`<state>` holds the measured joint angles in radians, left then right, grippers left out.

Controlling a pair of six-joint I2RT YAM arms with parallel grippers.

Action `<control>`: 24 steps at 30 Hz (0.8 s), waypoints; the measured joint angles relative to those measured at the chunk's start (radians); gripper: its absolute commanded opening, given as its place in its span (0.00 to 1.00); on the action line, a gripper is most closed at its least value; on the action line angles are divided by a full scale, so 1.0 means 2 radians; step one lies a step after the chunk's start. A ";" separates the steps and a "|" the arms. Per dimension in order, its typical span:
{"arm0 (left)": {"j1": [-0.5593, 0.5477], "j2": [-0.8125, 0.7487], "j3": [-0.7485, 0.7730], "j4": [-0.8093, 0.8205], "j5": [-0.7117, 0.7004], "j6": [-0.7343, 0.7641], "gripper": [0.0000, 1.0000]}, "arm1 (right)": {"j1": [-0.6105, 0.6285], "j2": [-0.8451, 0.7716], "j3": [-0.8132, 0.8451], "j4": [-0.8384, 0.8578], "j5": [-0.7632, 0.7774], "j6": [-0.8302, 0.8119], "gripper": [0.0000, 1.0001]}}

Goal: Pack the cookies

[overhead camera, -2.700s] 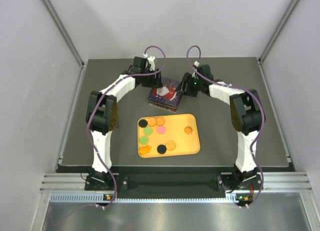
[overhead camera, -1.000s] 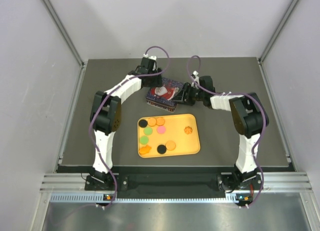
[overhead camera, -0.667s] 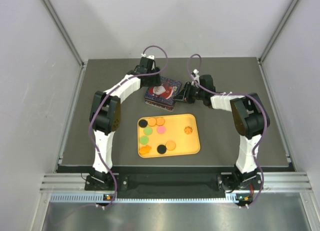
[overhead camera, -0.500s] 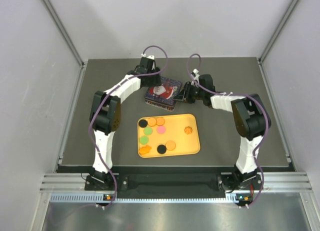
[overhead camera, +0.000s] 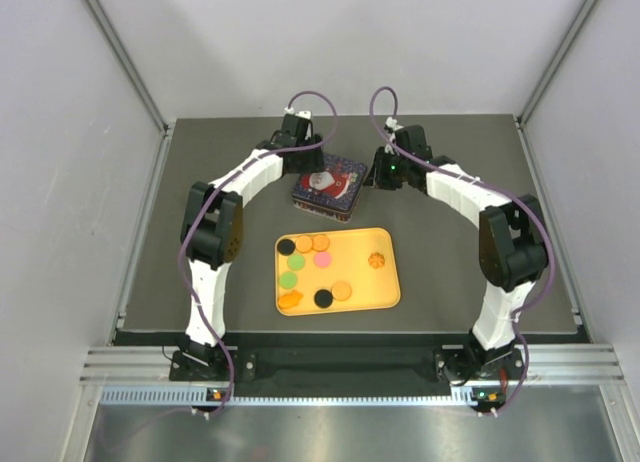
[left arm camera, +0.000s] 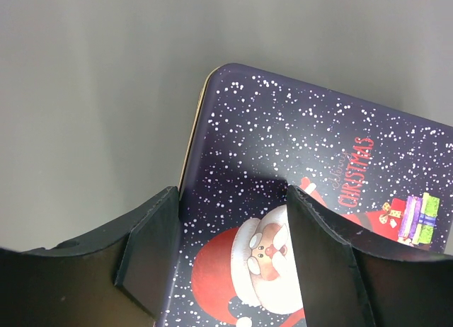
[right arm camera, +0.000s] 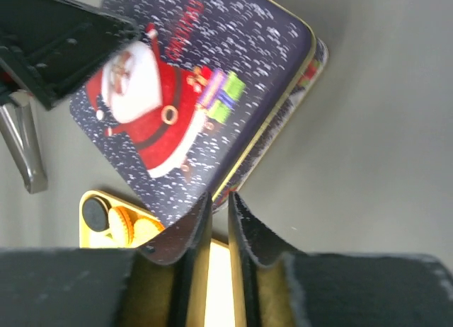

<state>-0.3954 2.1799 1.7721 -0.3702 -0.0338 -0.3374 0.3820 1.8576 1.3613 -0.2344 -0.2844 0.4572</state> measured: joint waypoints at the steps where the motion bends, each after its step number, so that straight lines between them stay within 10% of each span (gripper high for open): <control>1: 0.000 0.001 0.001 0.000 0.002 0.000 0.66 | 0.003 0.000 0.011 -0.013 0.006 -0.006 0.10; 24: 0.000 0.012 0.016 -0.001 0.016 0.001 0.66 | 0.082 0.019 -0.034 -0.065 0.092 -0.045 0.00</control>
<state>-0.3954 2.2040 1.8050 -0.3714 -0.0025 -0.3351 0.5457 1.8954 1.2938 -0.3649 -0.1001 0.3676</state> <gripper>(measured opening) 0.665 0.004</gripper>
